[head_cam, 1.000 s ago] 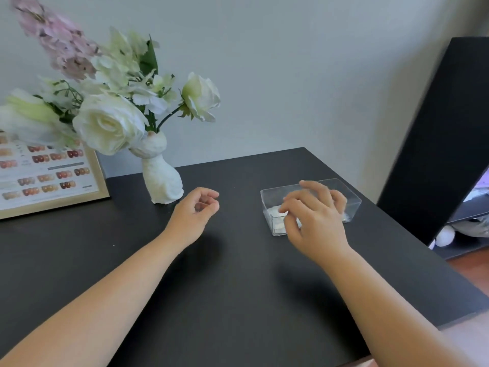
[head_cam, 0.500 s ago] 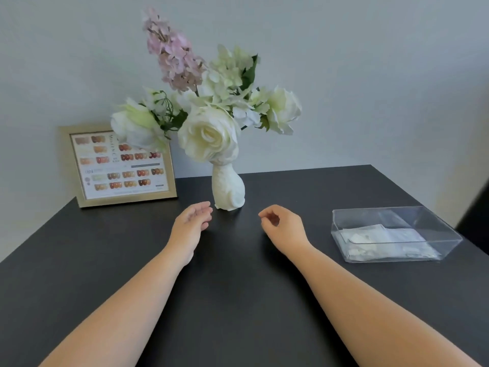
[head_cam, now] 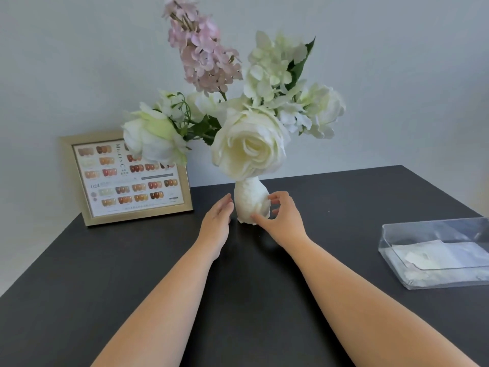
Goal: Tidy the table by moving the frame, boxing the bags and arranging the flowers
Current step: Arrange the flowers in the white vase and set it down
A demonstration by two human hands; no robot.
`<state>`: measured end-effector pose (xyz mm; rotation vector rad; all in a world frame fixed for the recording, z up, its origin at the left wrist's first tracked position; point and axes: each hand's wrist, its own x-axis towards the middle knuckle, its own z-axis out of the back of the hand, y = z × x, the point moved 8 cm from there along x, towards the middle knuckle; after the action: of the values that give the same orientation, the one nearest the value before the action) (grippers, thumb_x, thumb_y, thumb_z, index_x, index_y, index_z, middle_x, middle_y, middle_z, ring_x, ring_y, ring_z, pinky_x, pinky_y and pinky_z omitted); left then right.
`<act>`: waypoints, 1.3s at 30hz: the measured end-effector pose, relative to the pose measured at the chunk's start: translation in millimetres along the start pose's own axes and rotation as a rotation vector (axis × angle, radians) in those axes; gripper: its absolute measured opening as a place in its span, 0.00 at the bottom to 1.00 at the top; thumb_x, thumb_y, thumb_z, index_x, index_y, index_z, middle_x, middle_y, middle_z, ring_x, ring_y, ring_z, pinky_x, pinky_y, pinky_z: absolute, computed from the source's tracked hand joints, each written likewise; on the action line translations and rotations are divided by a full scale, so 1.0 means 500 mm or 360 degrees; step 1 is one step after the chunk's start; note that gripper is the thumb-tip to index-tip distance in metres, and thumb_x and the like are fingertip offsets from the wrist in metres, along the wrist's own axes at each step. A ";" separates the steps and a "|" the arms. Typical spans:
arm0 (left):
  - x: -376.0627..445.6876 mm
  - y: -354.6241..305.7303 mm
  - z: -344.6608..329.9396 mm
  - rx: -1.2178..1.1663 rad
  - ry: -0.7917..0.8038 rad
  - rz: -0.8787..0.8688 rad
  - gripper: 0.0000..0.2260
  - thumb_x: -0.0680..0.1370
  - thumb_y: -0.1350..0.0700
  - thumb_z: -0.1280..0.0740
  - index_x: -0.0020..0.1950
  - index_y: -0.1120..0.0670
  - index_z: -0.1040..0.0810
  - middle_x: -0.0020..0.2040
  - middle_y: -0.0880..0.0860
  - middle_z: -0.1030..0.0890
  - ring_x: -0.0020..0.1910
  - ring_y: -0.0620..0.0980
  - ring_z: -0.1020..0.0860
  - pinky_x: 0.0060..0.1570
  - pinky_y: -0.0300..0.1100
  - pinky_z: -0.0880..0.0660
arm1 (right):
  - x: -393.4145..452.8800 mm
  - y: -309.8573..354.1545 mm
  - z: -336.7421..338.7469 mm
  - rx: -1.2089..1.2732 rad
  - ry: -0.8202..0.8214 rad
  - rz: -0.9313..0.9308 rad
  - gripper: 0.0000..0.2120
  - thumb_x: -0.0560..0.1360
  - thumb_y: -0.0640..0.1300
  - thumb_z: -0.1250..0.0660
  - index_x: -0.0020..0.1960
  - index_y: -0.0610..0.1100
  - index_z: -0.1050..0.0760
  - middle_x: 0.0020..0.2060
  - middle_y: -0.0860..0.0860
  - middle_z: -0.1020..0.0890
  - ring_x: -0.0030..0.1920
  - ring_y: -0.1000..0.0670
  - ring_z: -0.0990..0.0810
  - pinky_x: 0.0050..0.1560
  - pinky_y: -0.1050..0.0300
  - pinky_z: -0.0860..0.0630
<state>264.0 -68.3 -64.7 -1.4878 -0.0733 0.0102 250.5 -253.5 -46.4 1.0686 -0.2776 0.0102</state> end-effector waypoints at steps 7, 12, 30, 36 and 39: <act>-0.005 -0.006 -0.008 0.0042 0.0058 -0.0126 0.13 0.81 0.49 0.40 0.63 0.39 0.23 0.64 0.43 0.22 0.64 0.42 0.25 0.61 0.41 0.30 | 0.014 -0.014 0.005 0.0060 -0.0023 -0.0088 0.16 0.68 0.56 0.32 0.55 0.62 0.31 0.45 0.63 0.21 0.42 0.62 0.21 0.34 0.68 0.30; -0.010 -0.011 -0.010 0.0146 0.0059 -0.0119 0.19 0.79 0.46 0.38 0.70 0.43 0.26 0.67 0.45 0.25 0.65 0.42 0.27 0.67 0.46 0.32 | 0.023 -0.030 0.014 0.0087 -0.0007 -0.0192 0.10 0.75 0.48 0.37 0.54 0.60 0.25 0.43 0.63 0.20 0.44 0.62 0.23 0.36 0.68 0.32; -0.086 -0.126 0.011 0.0274 -0.0277 -0.0753 0.18 0.76 0.50 0.30 0.62 0.41 0.32 0.62 0.43 0.27 0.62 0.44 0.26 0.61 0.37 0.29 | -0.049 0.070 0.113 0.0692 -0.0500 0.0173 0.39 0.65 0.55 0.25 0.68 0.62 0.43 0.61 0.60 0.32 0.58 0.59 0.28 0.55 0.60 0.27; -0.183 -0.337 0.026 0.0506 -0.0749 -0.1779 0.40 0.68 0.44 0.23 0.73 0.52 0.41 0.71 0.54 0.38 0.73 0.56 0.39 0.64 0.54 0.29 | -0.148 0.323 0.214 0.0279 -0.0872 0.1492 0.53 0.62 0.42 0.20 0.75 0.57 0.51 0.71 0.35 0.44 0.74 0.40 0.42 0.69 0.53 0.36; -0.196 -0.410 0.012 0.0783 -0.0789 -0.2009 0.40 0.70 0.46 0.23 0.74 0.53 0.42 0.74 0.59 0.42 0.75 0.59 0.41 0.67 0.59 0.34 | -0.129 0.370 0.234 0.0147 -0.0727 0.1511 0.36 0.67 0.41 0.24 0.69 0.57 0.36 0.68 0.42 0.34 0.71 0.48 0.35 0.65 0.59 0.33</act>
<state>158.2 -84.6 135.5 -0.7184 -1.2968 -0.5799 136.2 -257.1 150.9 0.9356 -1.1869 0.6396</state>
